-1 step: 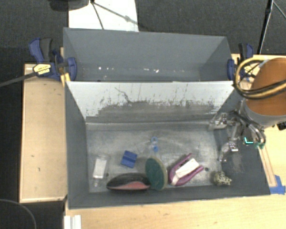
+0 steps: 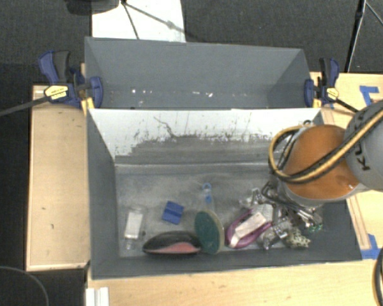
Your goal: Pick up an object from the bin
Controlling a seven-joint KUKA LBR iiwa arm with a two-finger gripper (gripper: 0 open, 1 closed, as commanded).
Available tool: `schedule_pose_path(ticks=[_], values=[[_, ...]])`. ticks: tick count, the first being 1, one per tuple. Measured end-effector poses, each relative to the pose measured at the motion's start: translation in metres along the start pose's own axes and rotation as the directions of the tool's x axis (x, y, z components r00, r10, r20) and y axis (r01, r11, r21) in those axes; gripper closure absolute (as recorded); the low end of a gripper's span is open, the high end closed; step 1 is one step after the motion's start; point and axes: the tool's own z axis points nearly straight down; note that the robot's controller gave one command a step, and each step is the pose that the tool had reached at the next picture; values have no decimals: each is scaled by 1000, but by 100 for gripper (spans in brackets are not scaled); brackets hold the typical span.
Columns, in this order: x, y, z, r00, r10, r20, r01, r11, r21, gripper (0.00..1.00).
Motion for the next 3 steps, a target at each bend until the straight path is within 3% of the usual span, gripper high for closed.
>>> schedule_pose_path(ticks=[1,2,3], values=[[-15,45,-28,960,-279,0,279,960,-3,0],[-4,21,-28,916,-402,0,402,916,-2,0],[2,24,-1,753,-658,7,658,753,5,0]])
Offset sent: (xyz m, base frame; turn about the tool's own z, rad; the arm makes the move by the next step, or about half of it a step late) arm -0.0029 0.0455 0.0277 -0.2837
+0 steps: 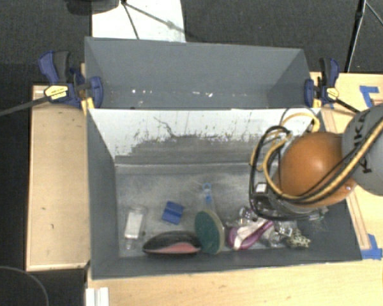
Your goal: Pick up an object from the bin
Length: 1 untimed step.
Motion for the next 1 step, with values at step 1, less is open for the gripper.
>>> schedule_pose_path(ticks=[1], values=[[-2,-1,-1,1000,0,-4,0,1000,-5,0]])
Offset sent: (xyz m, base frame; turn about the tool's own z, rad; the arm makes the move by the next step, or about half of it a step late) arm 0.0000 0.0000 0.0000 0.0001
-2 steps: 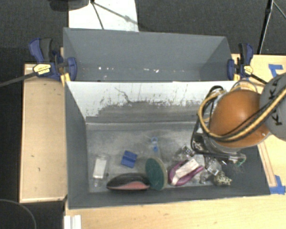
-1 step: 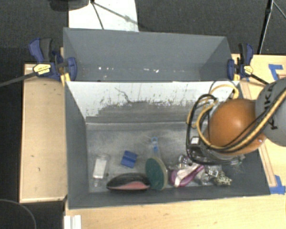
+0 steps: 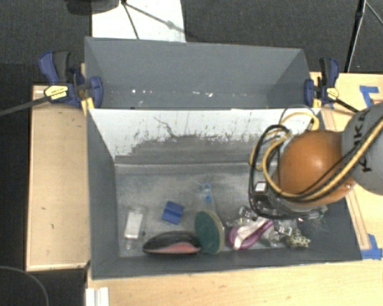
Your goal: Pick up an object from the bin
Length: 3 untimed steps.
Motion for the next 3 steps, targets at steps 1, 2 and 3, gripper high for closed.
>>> schedule_pose_path(ticks=[1,2,3], values=[[-2,-2,-2,1000,-1,5,1,1000,7,100],[-3,-4,-4,1000,0,-2,0,1000,-1,100],[-5,-6,-78,1000,4,-4,-4,1000,-1,100]])
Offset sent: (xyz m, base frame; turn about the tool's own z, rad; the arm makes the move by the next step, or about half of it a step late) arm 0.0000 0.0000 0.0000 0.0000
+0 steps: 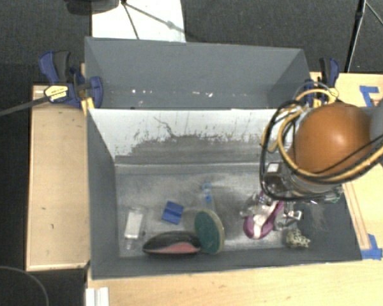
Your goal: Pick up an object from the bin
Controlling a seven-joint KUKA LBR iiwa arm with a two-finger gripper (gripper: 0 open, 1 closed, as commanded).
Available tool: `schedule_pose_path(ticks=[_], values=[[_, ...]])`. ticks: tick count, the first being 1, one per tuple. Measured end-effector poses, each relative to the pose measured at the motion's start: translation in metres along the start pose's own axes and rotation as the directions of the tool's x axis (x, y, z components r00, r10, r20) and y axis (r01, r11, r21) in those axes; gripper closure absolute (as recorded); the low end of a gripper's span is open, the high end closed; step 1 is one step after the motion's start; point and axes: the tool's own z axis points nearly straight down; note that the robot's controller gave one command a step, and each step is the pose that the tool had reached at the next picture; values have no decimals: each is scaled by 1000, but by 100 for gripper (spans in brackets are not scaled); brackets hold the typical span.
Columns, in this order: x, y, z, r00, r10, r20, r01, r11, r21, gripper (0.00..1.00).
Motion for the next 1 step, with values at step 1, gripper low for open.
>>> schedule_pose_path(ticks=[1], values=[[-1,-1,-21,1000,7,-1,-7,1000,-4,100]])
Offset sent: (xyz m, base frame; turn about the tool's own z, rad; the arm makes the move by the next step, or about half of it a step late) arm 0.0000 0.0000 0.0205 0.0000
